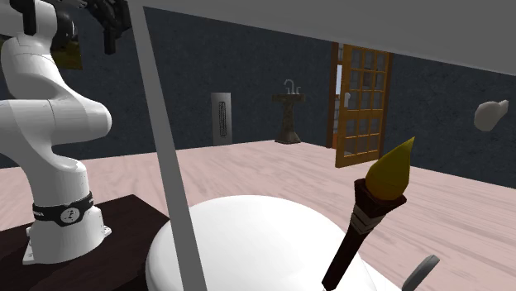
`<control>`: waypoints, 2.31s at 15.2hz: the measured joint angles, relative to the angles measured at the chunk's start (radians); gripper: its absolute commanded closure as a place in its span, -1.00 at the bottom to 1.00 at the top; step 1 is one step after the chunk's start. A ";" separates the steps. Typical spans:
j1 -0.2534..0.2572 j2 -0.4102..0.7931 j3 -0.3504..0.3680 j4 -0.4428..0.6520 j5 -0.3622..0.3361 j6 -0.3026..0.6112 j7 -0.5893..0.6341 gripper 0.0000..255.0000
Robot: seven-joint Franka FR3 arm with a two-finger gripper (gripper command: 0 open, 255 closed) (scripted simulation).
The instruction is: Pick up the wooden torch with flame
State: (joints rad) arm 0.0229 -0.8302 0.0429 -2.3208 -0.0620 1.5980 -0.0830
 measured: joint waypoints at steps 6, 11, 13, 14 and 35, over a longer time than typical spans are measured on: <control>0.006 0.103 0.043 0.007 0.024 0.101 0.057 -1.00; 0.010 0.264 0.101 0.059 0.042 0.217 0.133 -1.00; 0.010 0.325 0.120 0.085 0.043 0.255 0.159 -1.00; 0.012 0.353 0.136 0.097 0.044 0.272 0.180 -1.00; 0.079 1.151 0.254 0.732 -0.163 0.434 0.494 -1.00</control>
State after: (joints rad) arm 0.1017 0.3210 0.2974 -1.5889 -0.2253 2.0322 0.4109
